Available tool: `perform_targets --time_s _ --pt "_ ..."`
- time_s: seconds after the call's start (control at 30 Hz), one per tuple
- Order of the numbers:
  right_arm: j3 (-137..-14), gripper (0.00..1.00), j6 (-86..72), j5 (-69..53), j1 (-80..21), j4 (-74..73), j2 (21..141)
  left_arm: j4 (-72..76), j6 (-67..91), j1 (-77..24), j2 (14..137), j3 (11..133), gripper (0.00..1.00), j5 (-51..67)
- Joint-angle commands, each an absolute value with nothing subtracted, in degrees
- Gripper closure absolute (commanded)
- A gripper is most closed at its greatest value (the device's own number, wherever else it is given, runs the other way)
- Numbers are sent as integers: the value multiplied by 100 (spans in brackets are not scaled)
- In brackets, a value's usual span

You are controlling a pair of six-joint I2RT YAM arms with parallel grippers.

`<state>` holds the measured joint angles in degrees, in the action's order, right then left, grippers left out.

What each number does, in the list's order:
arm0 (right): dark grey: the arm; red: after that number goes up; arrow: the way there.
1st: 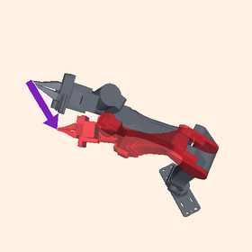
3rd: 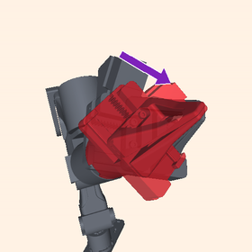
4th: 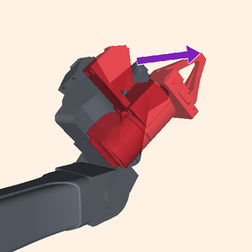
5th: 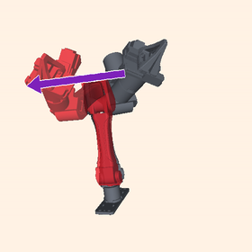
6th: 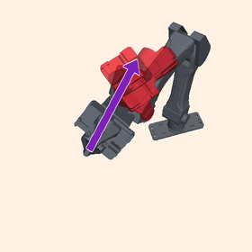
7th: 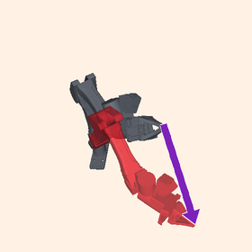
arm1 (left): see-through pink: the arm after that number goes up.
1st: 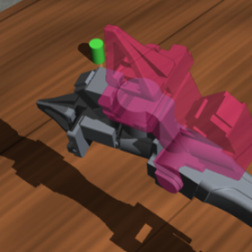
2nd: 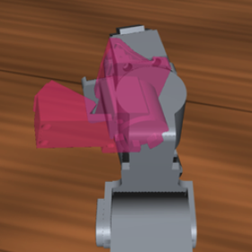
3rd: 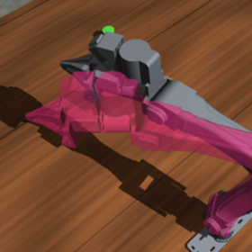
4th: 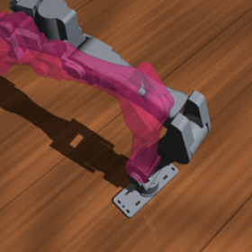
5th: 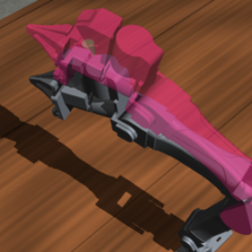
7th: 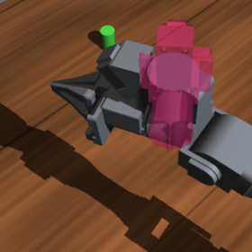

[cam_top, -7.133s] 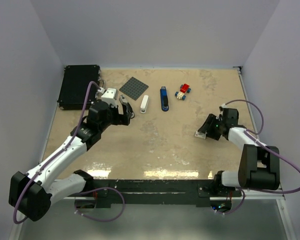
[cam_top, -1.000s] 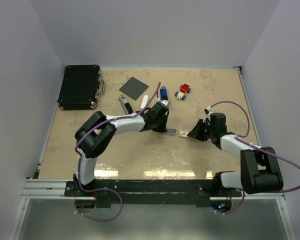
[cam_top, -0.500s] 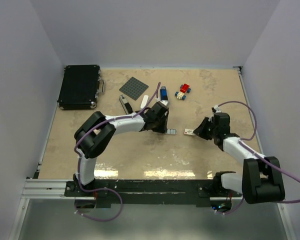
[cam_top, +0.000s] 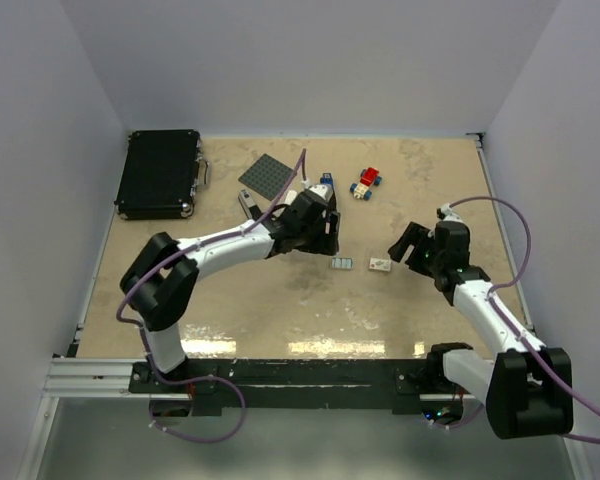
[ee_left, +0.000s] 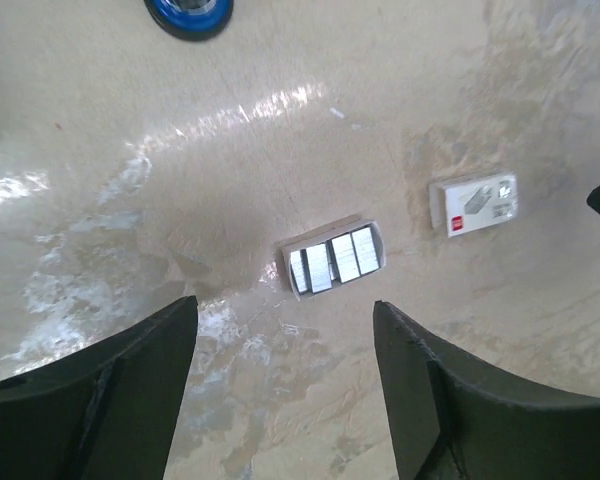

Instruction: Load the staples into the stapler

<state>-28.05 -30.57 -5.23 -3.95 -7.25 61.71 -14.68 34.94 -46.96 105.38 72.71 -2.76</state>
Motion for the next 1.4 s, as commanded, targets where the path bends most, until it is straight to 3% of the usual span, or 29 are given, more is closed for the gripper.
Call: perform_targets --time_s 0.0,0.1,0.23,0.47,0.87,1.2,1.37 --pt "-3445 11 -2603 -536 -465 -975 5757 -1696 3384 -4413 9494 7199 21 -825" --pt "-3743 2 -2453 -554 -589 -1098 5730 -1915 3410 -3949 8914 6927 9 -1019" --pt "-4173 2 -2329 -379 -1166 -1178 5862 -2153 3340 -3341 8272 6383 0 -1317" --pt "-4430 2 -2469 -18 -1942 -1116 6293 -2180 3383 -2646 8471 6275 1 -1529" --pt "-4078 2 -2461 88 -2215 -1204 5968 -2470 3542 -2364 10800 8129 10 -1907" --pt "-4069 2 -2285 62 -2206 -1195 6046 -2541 3929 -2373 10767 7885 37 -1600" --pt "-4157 2 -2215 9 -2206 -1029 6257 -2408 4008 -2373 10643 7576 41 -1468"
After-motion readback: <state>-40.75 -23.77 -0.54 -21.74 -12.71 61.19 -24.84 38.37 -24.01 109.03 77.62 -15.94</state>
